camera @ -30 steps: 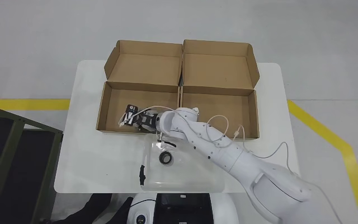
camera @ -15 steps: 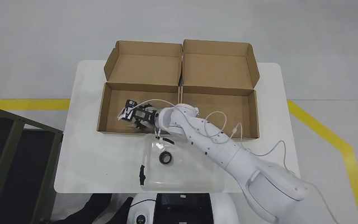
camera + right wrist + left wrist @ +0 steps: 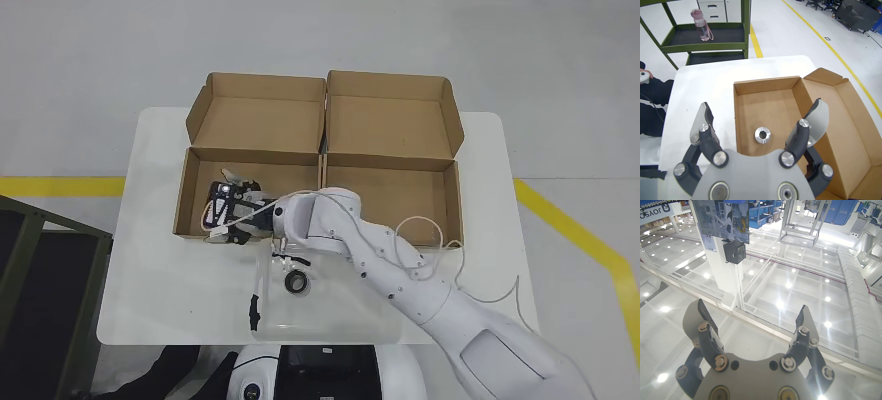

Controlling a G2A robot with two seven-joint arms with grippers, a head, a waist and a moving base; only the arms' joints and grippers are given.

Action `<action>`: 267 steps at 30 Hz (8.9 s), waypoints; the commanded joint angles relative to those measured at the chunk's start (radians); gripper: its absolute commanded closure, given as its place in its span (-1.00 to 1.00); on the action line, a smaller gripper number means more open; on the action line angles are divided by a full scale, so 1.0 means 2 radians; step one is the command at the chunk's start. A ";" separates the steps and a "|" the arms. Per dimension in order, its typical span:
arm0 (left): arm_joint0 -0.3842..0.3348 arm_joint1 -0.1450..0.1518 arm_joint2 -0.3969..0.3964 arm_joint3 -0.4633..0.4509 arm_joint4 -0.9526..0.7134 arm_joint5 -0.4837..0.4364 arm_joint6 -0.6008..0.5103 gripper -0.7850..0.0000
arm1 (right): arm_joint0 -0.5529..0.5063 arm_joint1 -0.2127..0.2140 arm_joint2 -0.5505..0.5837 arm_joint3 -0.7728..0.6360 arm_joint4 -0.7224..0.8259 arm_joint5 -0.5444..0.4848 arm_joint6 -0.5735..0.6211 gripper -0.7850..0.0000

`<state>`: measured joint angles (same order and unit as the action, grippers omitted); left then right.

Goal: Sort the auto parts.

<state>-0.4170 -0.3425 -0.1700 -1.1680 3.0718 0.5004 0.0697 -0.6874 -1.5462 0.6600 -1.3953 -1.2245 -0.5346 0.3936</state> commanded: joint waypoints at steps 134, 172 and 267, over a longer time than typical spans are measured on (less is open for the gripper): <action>0.000 0.000 0.000 0.000 0.000 0.000 0.000 -1.00 | -0.304 0.144 0.204 -0.346 -0.044 -0.049 -0.152 1.00; 0.000 0.000 0.000 0.000 0.000 0.000 0.000 -1.00 | -0.292 0.144 0.187 -0.303 -0.063 -0.023 -0.240 1.00; 0.000 0.000 0.000 0.000 0.000 0.000 0.000 -1.00 | -0.125 0.064 0.091 -0.117 -0.047 0.047 -0.036 -1.00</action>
<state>-0.4170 -0.3425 -0.1700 -1.1680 3.0718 0.5004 0.0697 -0.9290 -1.4203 0.8361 -1.6134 -1.3178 -0.4339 0.3205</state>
